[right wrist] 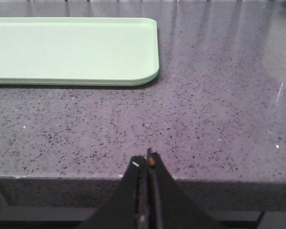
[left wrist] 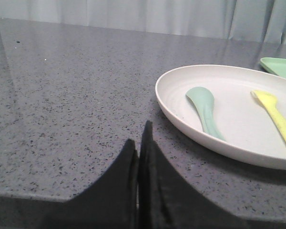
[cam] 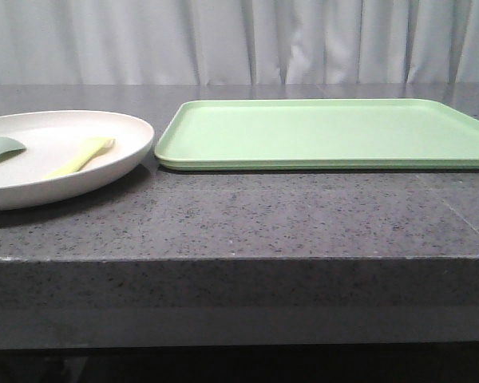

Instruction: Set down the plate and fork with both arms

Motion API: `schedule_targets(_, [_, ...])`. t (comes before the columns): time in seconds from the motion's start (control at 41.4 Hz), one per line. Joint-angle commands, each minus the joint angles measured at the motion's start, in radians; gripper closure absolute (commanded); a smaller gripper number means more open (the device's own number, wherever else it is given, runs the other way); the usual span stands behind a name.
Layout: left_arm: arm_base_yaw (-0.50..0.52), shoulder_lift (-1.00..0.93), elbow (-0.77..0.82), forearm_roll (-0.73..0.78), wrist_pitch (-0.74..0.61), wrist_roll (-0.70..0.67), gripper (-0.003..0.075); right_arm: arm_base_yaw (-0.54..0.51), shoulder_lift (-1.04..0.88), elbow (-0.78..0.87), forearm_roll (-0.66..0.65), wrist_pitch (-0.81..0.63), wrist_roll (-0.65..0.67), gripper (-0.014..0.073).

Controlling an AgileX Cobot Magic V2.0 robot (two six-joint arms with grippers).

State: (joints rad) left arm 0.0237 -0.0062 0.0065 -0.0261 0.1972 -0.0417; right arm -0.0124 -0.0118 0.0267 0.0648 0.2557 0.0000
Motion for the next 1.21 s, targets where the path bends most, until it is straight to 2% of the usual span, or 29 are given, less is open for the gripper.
schedule_targets(0.0, [0.0, -0.021, 0.002, -0.004, -0.078, -0.012, 0.0738, -0.004, -0.018, -0.003, -0.005, -0.087, -0.005, 0.0661])
schedule_targets(1.015, [0.0, -0.021, 0.002, -0.002, -0.084, -0.012, 0.0738, -0.004, -0.018, -0.003, -0.005, -0.089, -0.005, 0.0661])
schedule_targets(1.185, [0.0, -0.021, 0.002, -0.004, -0.127, -0.012, 0.0738, -0.004, -0.018, -0.004, -0.004, -0.158, -0.005, 0.0661])
